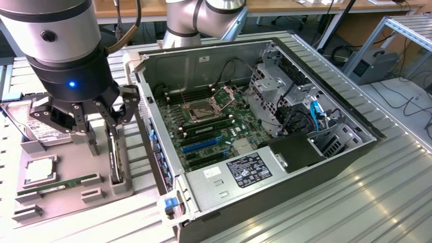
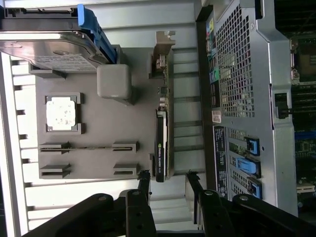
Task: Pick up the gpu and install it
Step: 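Pick up the gpu and move the gpu toward the slot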
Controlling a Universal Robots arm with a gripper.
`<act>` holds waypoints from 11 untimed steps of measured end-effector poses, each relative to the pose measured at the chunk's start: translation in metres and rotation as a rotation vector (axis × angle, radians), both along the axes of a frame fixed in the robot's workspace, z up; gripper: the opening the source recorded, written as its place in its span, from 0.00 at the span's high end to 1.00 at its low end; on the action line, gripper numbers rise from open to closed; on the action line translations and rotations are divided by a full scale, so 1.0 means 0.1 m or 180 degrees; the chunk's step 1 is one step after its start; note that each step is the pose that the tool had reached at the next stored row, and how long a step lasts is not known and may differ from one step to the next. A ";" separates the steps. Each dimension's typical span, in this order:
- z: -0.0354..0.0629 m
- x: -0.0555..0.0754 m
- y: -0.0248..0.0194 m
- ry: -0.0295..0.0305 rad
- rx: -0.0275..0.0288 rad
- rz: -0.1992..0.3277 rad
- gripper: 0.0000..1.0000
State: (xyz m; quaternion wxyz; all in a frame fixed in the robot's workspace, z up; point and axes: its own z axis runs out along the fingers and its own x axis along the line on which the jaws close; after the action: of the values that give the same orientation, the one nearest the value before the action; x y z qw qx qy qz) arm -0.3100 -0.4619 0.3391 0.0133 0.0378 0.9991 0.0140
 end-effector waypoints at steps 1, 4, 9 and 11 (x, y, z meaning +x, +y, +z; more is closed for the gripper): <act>-0.003 0.00 0.000 0.0000 0.0000 0.0000 0.58; -0.016 0.00 0.000 0.0000 0.0000 0.0000 0.58; -0.036 0.00 0.000 0.0000 0.0000 0.0000 0.58; -0.043 0.00 0.000 0.0000 0.0000 0.0000 0.58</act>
State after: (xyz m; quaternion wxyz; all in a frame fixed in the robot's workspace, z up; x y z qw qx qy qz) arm -0.3100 -0.4619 0.3348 0.0134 0.0378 0.9991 0.0140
